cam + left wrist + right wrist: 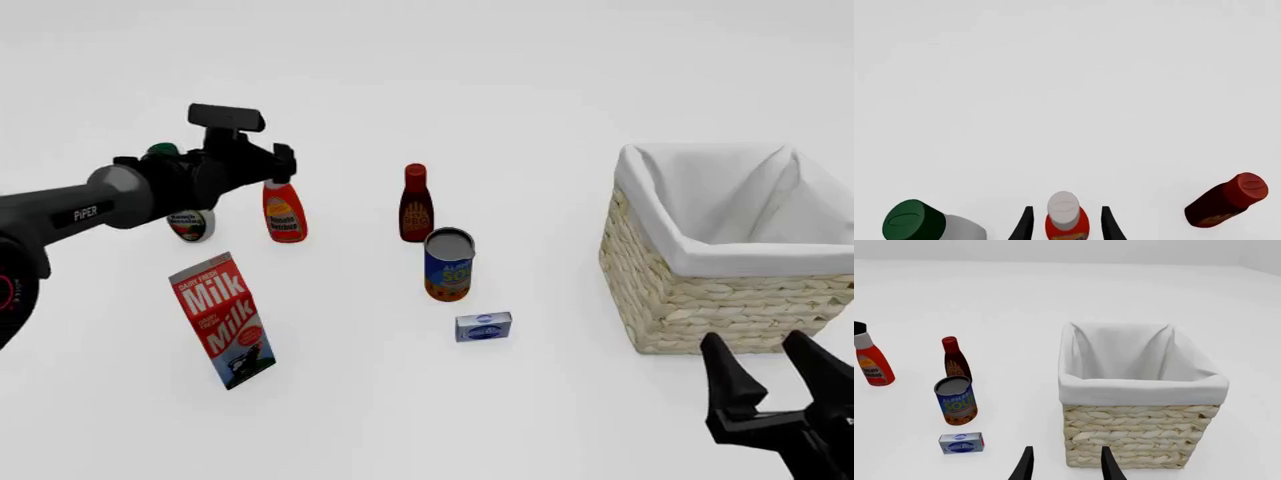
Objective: Pick the ketchup and place it in the basket.
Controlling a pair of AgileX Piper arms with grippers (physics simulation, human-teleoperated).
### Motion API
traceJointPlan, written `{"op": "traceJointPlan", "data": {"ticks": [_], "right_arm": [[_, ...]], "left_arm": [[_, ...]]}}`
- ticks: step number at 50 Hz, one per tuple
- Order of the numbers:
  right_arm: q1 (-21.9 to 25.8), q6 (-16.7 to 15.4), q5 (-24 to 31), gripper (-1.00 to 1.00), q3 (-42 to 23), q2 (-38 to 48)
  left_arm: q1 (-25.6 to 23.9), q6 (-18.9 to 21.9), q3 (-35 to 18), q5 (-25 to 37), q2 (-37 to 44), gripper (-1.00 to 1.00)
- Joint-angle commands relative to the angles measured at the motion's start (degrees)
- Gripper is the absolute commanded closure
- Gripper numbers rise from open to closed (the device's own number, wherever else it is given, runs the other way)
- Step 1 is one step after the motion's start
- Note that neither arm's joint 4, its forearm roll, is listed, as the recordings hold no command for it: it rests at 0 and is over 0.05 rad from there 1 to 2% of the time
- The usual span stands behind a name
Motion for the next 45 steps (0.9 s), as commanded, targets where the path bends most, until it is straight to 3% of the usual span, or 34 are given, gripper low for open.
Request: {"op": "traceJointPlan", "data": {"ticks": [1, 45], "right_arm": [[0.03, -0.03, -1.01, -1.00, -0.02, 1.30], [0.21, -0.08, -4.71, -1.00, 0.03, 6.04]], "left_arm": [[0.18, -0.49, -1.02, -0.06, 1.59, -1.00], [0.47, -1.74, -3.29, -0.86, 6.76, -1.00]]}}
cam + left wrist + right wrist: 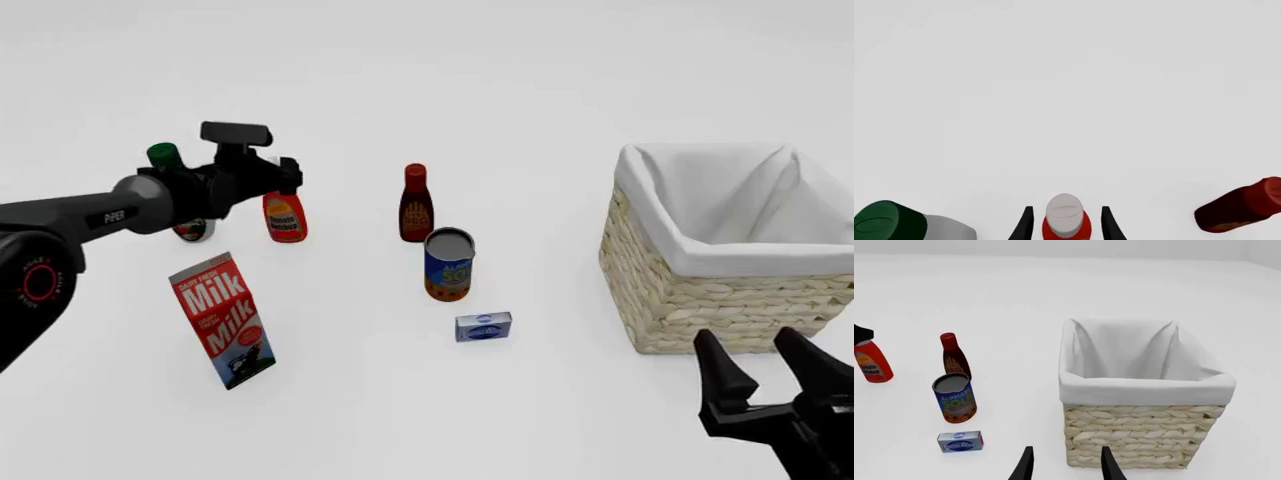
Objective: Pick the ketchup and place it in the basket.
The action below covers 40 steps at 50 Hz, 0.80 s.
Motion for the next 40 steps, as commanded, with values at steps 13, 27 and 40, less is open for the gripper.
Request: {"op": "traceJointPlan", "data": {"ticks": [13, 27, 40], "right_arm": [[-0.05, 0.03, -0.21, -1.00, 0.00, 0.29], [-0.05, 0.19, 1.45, -1.00, 0.00, -2.07], [-0.17, 0.58, 5.07, -1.00, 0.00, -6.98]], "left_arm": [[0.67, 0.05, -0.44, -0.58, 1.74, -1.00], [1.32, 1.32, 2.89, -1.31, -4.27, 1.00], [1.17, 1.85, 3.72, 1.70, -10.73, 1.00]]}}
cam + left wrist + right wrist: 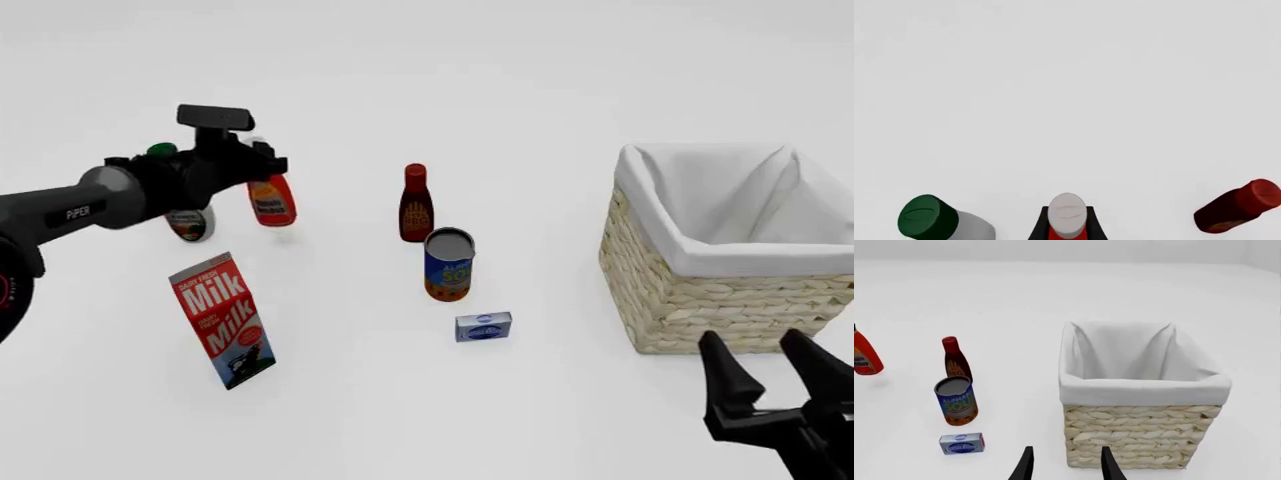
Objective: Pick the ketchup and place it in the basket.
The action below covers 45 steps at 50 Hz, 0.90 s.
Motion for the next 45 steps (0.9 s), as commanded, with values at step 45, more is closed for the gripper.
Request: {"op": "traceJointPlan", "data": {"ticks": [45], "right_arm": [[6.45, -4.10, 27.02, -1.00, -8.89, -23.68]], "left_arm": [[-6.74, 5.42, 14.85, 13.16, -35.07, 1.00]]}}
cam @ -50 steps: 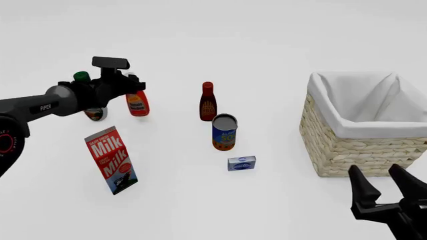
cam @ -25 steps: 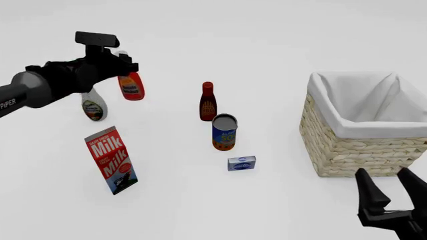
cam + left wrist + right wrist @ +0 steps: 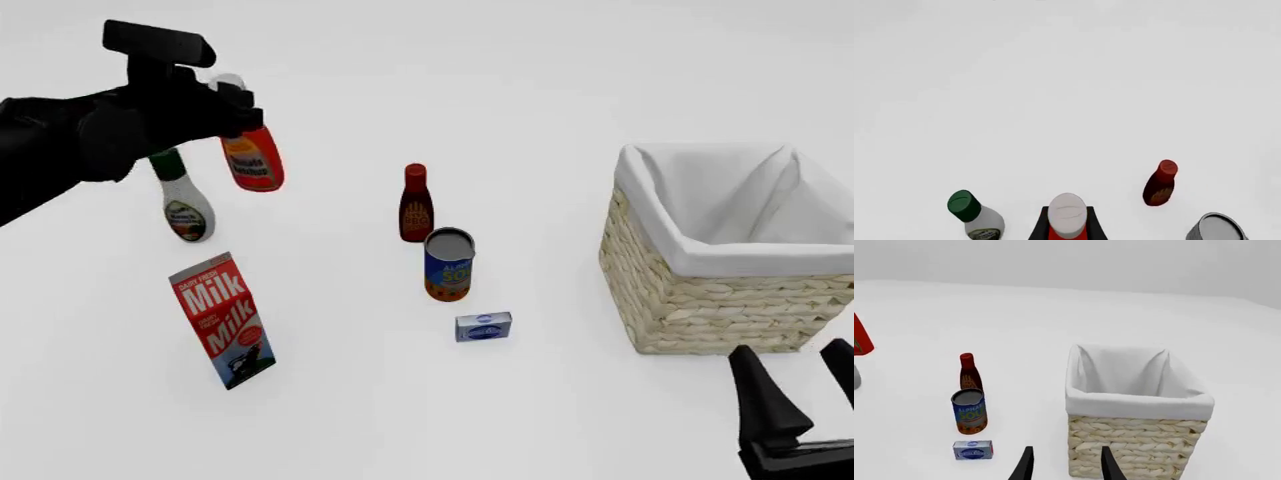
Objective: Pick the ketchup and place it in the basket.
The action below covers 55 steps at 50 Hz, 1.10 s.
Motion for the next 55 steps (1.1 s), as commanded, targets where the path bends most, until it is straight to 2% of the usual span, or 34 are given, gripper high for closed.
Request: {"op": "traceJointPlan", "data": {"ticks": [1, 2, 8, 12, 17, 19, 23, 24, 32, 34, 39, 43, 45, 55], "right_arm": [[4.59, -2.16, 6.56, -1.00, -5.10, -1.25], [6.28, -4.17, 6.75, -1.00, -6.23, 0.27], [11.02, -4.11, 9.66, -1.00, -10.82, 2.96], [14.91, -5.66, 10.90, -1.00, -13.06, 4.84], [20.69, -4.89, 12.05, -1.00, -15.34, 7.17], [21.47, -4.49, 12.23, -1.00, -15.70, 7.32], [27.25, -4.41, 12.66, -1.00, -17.96, 10.08], [27.25, -4.41, 12.66, -1.00, -17.96, 10.09], [35.08, -5.93, 12.17, -1.00, -21.27, 15.56], [36.86, -7.38, 11.53, -1.00, -21.61, 17.74], [40.21, -8.20, 10.39, -1.00, -22.65, 20.44], [42.03, -5.93, 9.43, -1.00, -23.77, 22.35], [43.43, -7.65, 8.04, -1.00, -23.61, 23.85], [46.20, -8.34, 5.17, -1.00, -24.52, 29.01]], "left_arm": [[-2.01, 1.80, 4.82, 2.58, -8.07, 1.00], [-2.57, 1.90, 5.59, 3.07, -9.07, 1.00], [-5.93, 2.42, 8.63, 5.96, -13.48, 1.00], [-6.02, 2.86, 9.91, 6.98, -16.30, 1.00], [-7.89, 2.21, 12.07, 9.08, -20.15, 1.00], [-7.98, 2.07, 12.43, 9.24, -20.74, 1.00], [-9.91, 1.49, 14.06, 11.53, -24.36, 1.00], [-9.91, 1.49, 14.06, 11.53, -24.37, 1.00], [-13.33, 1.68, 15.29, 14.95, -28.51, 1.00], [-14.08, 1.36, 15.85, 15.56, -29.36, 1.00], [-15.68, 1.23, 16.71, 16.52, -30.79, 1.00], [-16.23, 1.51, 16.29, 17.59, -31.75, 1.00], [-16.34, 1.64, 16.00, 18.18, -32.17, 1.00], [-18.57, 2.14, 15.51, 19.88, -33.07, 1.00]]}}
